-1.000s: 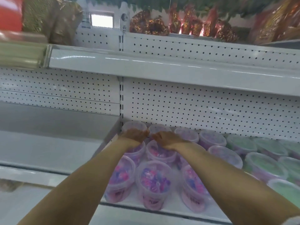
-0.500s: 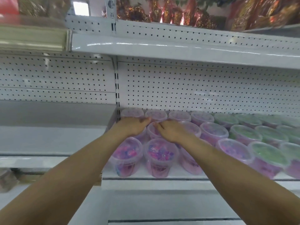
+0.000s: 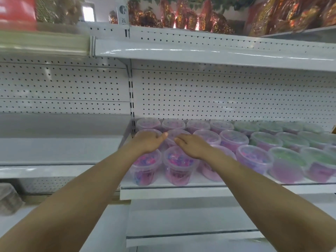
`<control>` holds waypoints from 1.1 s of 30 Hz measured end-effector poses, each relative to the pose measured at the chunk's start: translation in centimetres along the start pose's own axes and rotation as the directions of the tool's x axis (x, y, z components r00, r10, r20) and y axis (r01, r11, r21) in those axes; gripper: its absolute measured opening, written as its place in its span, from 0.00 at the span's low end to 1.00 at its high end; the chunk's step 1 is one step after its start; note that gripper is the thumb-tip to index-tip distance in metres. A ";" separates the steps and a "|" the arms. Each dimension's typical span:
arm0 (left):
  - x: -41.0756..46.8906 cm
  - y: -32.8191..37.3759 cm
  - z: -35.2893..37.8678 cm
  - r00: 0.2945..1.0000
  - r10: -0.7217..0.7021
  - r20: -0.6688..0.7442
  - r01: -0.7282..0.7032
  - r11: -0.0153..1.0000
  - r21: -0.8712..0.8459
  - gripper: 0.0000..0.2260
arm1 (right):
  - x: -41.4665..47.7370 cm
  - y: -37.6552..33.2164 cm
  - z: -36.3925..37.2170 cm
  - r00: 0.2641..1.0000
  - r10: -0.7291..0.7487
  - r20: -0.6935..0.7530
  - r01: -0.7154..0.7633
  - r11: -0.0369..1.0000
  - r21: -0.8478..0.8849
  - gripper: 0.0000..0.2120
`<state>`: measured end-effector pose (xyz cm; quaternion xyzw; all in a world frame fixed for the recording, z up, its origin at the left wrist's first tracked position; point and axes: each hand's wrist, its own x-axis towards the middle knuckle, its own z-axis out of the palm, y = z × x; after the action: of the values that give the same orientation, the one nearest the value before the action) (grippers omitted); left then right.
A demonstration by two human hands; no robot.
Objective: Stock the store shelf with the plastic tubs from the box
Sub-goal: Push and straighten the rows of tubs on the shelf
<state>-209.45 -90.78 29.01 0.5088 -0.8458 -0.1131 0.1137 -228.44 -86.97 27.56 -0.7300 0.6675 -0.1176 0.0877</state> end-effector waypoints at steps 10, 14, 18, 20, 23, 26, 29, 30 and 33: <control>-4.1 0.7 -1.1 0.998 -0.051 0.029 0.048 0.995 0.090 0.27 | -6.1 -1.7 -1.0 0.998 -0.064 -0.016 0.064 0.998 -0.004 0.18; -5.8 0.6 -0.8 0.996 -0.070 0.059 0.057 0.978 0.198 0.25 | -7.8 -2.4 -1.3 0.997 -0.069 0.033 0.069 0.998 -0.009 0.18; -7.3 0.0 -0.8 0.994 -0.066 0.087 0.047 0.977 0.209 0.25 | -8.6 -2.6 -1.2 0.994 -0.080 0.080 0.086 0.993 -0.086 0.19; -7.4 -0.2 -0.9 0.991 -0.081 0.105 0.057 0.975 0.215 0.30 | -8.7 -2.6 -1.0 0.996 -0.064 0.058 0.069 0.994 -0.082 0.22; -7.3 -0.4 -0.3 0.990 -0.100 0.099 0.084 0.984 0.160 0.35 | -8.7 -2.3 -0.3 0.999 -0.051 0.000 0.051 0.991 -0.122 0.22; -7.4 -0.3 0.5 0.994 -0.100 0.042 0.098 0.994 0.058 0.32 | -9.3 -1.8 -0.1 0.999 -0.044 -0.016 0.042 0.993 -0.107 0.19; -7.9 0.1 0.9 0.997 -0.070 -0.040 0.073 0.995 0.064 0.24 | -10.0 -1.0 -0.1 0.999 -0.045 -0.015 0.044 0.994 -0.100 0.19; -8.1 0.2 0.9 0.997 -0.064 -0.039 0.067 0.995 0.069 0.22 | -10.2 -0.8 -0.2 0.999 -0.047 -0.015 0.045 0.993 -0.106 0.20; -8.7 0.4 1.1 0.999 -0.027 -0.018 0.028 0.997 0.076 0.14 | -10.6 -0.4 -0.2 0.999 -0.038 -0.016 0.036 0.993 -0.110 0.21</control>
<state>-206.18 -82.81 27.45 0.5253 -0.8415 -0.0779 0.0996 -229.02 -76.34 27.27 -0.7450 0.6599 -0.0888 0.0390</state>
